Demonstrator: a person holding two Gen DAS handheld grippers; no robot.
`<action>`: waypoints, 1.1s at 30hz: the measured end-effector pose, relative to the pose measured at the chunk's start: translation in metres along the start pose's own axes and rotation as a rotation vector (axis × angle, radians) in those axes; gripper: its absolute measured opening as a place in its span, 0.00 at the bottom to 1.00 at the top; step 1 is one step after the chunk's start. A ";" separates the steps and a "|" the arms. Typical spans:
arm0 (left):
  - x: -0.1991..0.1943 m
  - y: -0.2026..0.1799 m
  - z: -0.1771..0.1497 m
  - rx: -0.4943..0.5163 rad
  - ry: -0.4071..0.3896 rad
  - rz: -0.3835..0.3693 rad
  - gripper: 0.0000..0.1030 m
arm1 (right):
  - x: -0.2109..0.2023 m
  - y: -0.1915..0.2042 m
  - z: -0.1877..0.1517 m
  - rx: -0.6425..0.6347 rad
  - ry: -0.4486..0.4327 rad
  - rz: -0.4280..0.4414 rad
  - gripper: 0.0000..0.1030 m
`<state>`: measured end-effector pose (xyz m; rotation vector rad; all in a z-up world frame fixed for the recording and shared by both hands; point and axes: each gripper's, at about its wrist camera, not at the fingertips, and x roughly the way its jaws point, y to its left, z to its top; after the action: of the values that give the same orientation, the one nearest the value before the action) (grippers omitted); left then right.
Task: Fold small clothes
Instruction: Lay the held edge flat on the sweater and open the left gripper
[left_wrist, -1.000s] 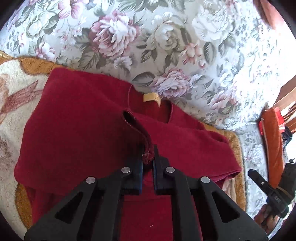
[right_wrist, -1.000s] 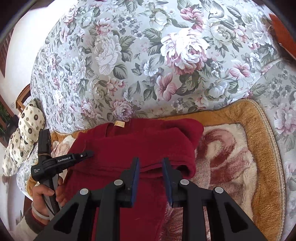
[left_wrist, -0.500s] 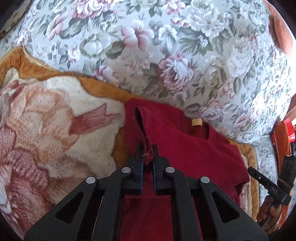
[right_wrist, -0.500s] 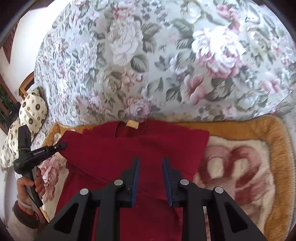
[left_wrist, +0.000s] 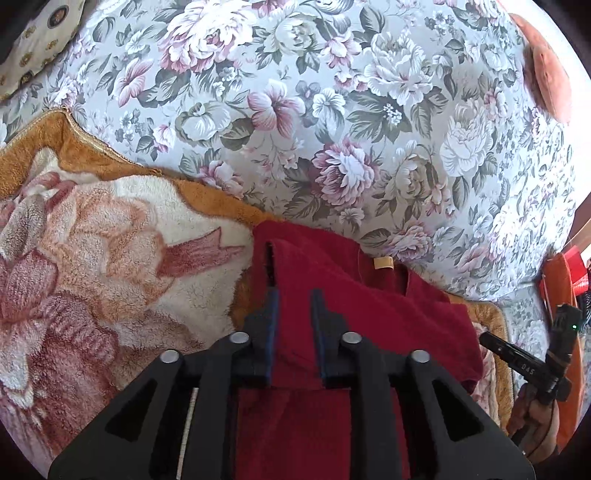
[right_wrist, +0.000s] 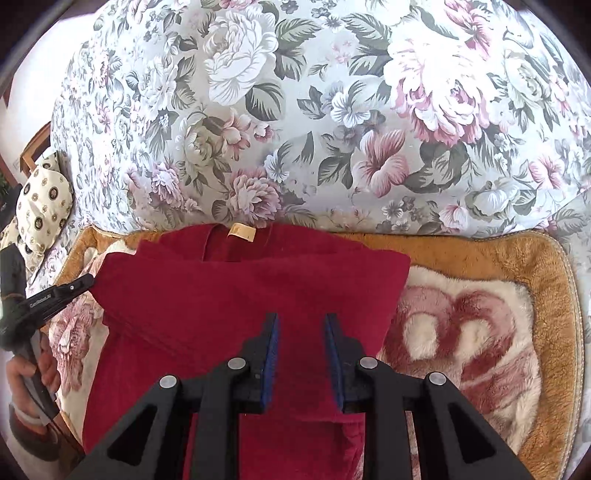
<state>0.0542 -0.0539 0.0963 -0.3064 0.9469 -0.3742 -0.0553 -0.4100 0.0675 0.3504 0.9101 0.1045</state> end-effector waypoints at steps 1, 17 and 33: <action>0.001 -0.003 -0.001 0.004 -0.004 -0.010 0.40 | 0.007 0.002 0.002 -0.009 0.012 -0.018 0.22; 0.035 -0.008 -0.029 0.059 0.095 0.029 0.50 | 0.002 0.016 -0.019 -0.151 0.064 -0.115 0.21; 0.035 -0.014 -0.042 0.069 0.103 0.065 0.50 | -0.010 0.008 -0.045 -0.086 0.044 -0.129 0.21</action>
<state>0.0353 -0.0855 0.0533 -0.1943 1.0398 -0.3644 -0.0961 -0.3938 0.0528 0.2097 0.9666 0.0332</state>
